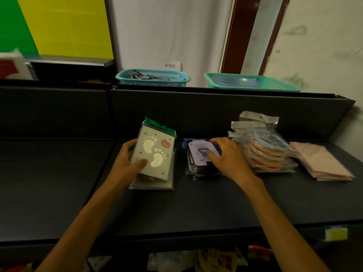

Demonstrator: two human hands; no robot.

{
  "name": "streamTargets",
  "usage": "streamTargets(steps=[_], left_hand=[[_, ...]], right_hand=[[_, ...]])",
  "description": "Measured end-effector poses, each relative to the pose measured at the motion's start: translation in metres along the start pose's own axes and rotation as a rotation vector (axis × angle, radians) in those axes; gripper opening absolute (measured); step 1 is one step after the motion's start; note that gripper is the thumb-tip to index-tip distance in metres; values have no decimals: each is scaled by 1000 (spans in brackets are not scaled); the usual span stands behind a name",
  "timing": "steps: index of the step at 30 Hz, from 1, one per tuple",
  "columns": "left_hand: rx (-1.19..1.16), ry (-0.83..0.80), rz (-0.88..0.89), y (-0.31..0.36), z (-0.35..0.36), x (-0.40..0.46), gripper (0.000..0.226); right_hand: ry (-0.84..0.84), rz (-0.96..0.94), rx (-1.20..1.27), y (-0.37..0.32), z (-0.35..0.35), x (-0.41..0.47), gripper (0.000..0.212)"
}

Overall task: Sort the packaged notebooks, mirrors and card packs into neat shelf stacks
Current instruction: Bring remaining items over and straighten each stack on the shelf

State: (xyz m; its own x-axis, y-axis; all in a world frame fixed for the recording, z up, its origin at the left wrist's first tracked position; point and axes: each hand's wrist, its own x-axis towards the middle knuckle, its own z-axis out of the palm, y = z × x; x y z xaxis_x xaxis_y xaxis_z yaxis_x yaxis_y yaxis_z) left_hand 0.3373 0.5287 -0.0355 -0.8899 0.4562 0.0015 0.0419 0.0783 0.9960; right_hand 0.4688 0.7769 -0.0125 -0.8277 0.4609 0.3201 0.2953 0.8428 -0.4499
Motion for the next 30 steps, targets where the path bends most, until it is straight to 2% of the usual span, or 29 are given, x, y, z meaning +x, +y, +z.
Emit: streamTargets(steps=[6,12,19,23,30], left_hand=[[-27,-12,-95,0,6,-7,61],[68,1,-174,-2,14,-8,59],[570,47,-91,6,8,-8,65],[898,88,48,5,4,-15,63],[1129,59,97,6,-20,-36,64]], right_hand=[[-58,-46,28,-3,6,-1,44],[-32,-69,86,-4,5,-4,40],[-26,-103,81,-1,0,-6,40],[-64,-139,51,-1,3,-8,43],[-121,-221,31,-15,14,-12,49]])
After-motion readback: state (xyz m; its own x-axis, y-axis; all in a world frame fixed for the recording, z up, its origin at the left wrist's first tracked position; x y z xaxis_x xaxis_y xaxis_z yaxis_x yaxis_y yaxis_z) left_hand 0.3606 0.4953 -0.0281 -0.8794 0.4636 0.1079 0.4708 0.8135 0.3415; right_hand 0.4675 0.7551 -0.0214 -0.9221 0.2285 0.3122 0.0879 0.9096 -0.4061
